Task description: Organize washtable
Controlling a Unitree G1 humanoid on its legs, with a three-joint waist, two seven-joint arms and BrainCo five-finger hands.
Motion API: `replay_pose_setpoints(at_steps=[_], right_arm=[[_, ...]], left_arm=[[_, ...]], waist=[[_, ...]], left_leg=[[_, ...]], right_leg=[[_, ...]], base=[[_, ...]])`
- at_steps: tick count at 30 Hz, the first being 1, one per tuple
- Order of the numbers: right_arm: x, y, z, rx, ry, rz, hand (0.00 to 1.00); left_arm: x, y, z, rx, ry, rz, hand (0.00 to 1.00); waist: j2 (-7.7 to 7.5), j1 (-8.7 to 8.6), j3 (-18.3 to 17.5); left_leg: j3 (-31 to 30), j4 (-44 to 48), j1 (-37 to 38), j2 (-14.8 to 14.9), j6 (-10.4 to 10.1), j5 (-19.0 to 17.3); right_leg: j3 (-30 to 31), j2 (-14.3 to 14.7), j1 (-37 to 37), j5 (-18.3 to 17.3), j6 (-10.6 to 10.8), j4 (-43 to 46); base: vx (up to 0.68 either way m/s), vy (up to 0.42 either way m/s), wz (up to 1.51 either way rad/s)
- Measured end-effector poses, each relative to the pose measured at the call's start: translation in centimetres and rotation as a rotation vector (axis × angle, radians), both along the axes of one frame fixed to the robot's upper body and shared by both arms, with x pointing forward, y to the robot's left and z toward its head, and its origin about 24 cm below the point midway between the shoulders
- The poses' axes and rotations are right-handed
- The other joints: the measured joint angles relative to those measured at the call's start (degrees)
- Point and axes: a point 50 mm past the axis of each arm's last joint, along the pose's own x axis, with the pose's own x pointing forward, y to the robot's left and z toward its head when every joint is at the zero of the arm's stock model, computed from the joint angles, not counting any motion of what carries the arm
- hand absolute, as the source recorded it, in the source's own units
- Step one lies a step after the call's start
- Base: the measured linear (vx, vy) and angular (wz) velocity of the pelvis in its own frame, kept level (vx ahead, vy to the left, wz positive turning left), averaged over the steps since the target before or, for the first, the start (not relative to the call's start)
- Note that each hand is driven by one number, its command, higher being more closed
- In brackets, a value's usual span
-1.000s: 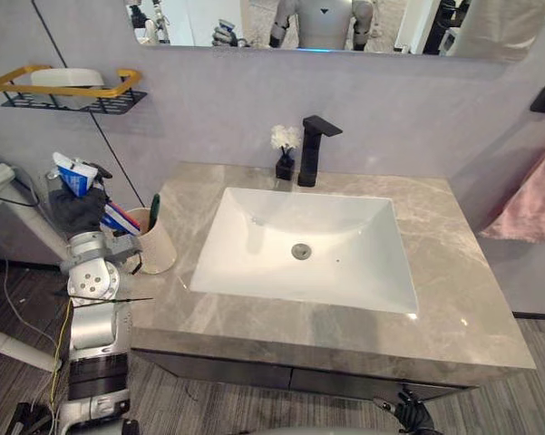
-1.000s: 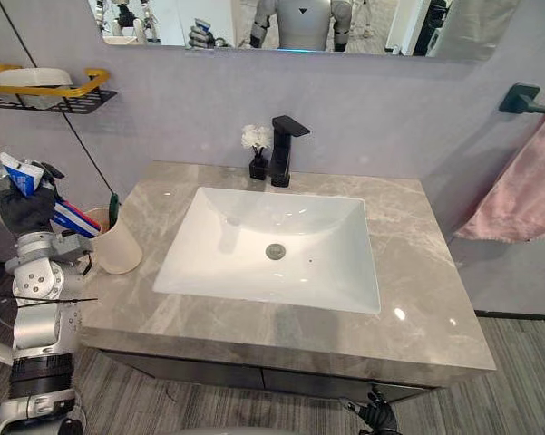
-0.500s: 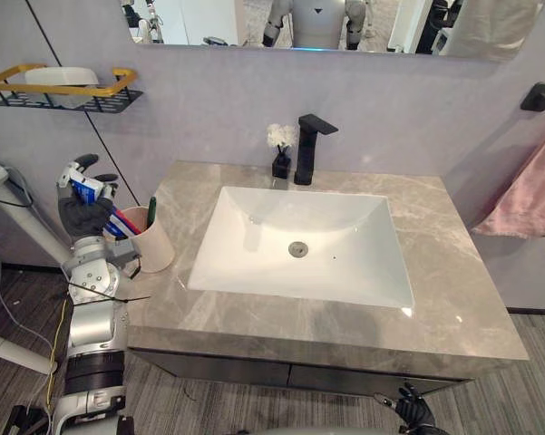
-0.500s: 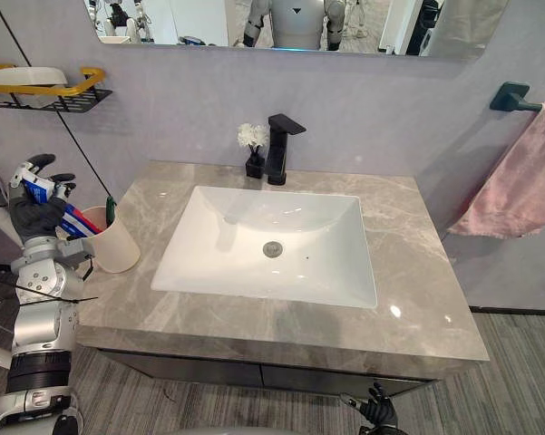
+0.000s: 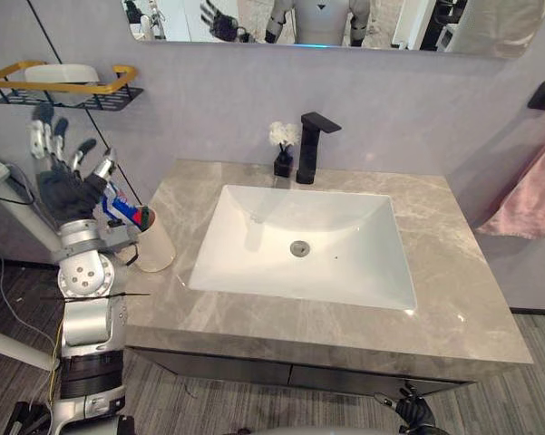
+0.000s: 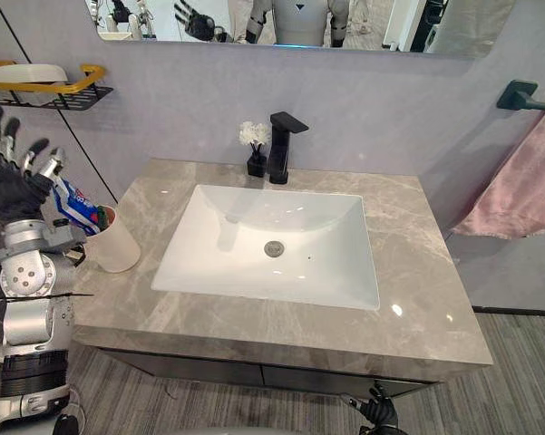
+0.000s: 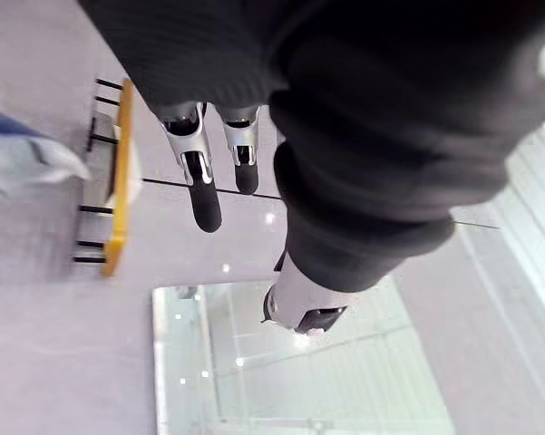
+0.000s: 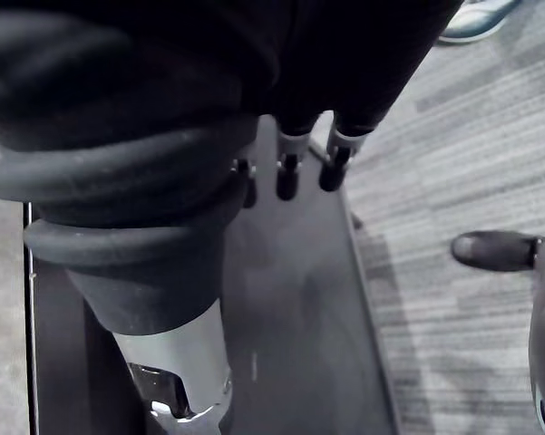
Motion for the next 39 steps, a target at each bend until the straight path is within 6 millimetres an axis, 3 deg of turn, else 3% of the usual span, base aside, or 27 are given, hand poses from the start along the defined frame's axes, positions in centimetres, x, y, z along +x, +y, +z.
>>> replay_pose_setpoints(at_steps=[11, 19, 20, 25, 31, 39], right_arm=[[-0.1, -0.1, 0.0, 0.000, 0.004, -0.006, 0.00], [-0.8, -0.1, -0.2, 0.006, 0.011, -0.051, 0.00], [-0.9, -0.1, -0.2, 0.008, 0.014, -0.054, 0.00], [-1.0, 0.4, -0.3, 0.017, 0.017, -0.065, 0.00], [-1.1, 0.5, -0.4, 0.012, 0.022, -0.063, 0.00], [-1.0, 0.5, -0.3, 0.011, 0.021, -0.059, 0.00]], left_arm=[[-2.8, 0.1, 1.3, -0.079, -0.166, 0.025, 0.00], [-6.4, 0.7, -4.6, -0.277, -0.029, 0.119, 0.00], [-6.8, 0.6, -5.4, -0.301, -0.003, 0.132, 1.00], [-8.2, 0.5, -8.0, -0.417, 0.066, 0.166, 1.00], [-7.6, 0.6, -12.7, -0.540, 0.242, 0.190, 1.00], [-6.9, 0.1, -15.3, -0.550, 0.385, 0.143, 1.00]], waist=[[0.27, -0.05, 0.05], [0.56, 0.11, 0.31], [0.54, 0.09, 0.37], [0.24, 0.09, 0.58], [-0.01, 0.16, 0.73], [-1.22, 0.04, 1.02]], left_leg=[[-0.23, -0.83, 0.75, -0.15, 0.12, 0.34], [-0.37, -3.53, 2.66, -0.12, 0.30, 1.41], [-0.37, -3.82, 2.69, -0.13, 0.36, 1.56], [-0.34, -3.86, 2.71, -0.13, 0.36, 1.56], [-0.02, -3.83, 2.98, 0.04, 0.36, 1.56], [0.44, -3.84, 3.12, 0.07, 0.36, 1.55]], right_leg=[[-0.16, -0.30, 0.03, -0.65, -0.04, 0.92], [-0.31, -0.67, 0.01, -1.94, -0.07, 2.67], [-0.40, -0.71, -0.04, -1.95, -0.05, 2.67], [-0.39, -0.71, -0.03, -1.89, 0.06, 2.67], [-0.18, -0.62, 0.00, -2.08, 0.06, 2.94], [0.20, -0.60, -0.10, -2.21, -0.17, 2.85]], base=[[0.00, 0.000, 0.00], [0.00, 0.001, 0.01], [0.00, 0.000, 0.00], [0.00, 0.000, 0.00], [-0.01, -0.002, -0.02], [-0.01, 0.000, -0.02]])
